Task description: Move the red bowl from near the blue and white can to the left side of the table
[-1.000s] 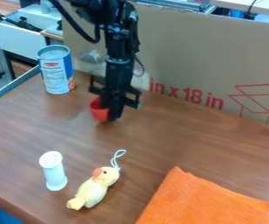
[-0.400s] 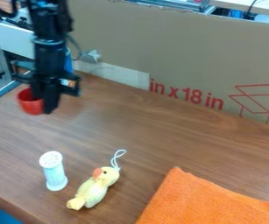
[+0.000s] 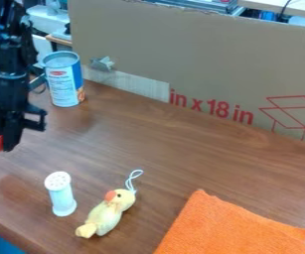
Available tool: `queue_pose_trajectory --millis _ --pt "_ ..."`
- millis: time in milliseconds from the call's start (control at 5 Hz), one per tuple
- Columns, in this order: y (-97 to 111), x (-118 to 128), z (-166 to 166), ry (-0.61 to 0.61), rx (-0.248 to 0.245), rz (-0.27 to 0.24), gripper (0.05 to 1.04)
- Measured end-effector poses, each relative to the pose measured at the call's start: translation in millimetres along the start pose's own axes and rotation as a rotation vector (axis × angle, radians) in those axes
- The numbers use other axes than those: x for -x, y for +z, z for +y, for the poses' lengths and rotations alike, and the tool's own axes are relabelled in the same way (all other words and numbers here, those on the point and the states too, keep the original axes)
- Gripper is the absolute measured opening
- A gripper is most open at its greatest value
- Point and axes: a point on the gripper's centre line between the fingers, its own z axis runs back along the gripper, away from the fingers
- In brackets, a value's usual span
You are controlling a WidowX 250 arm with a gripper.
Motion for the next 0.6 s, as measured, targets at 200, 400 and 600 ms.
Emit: queue_pose_trajectory --millis 200,400,600 --pt "-23.4 7.4 7.0 0.034 -0.023 0.07 0.118" --pt "-34.9 7.7 19.1 0.063 -0.007 0.08 0.118" --pt "-37.2 5.7 19.5 0.06 0.027 0.062 0.119"
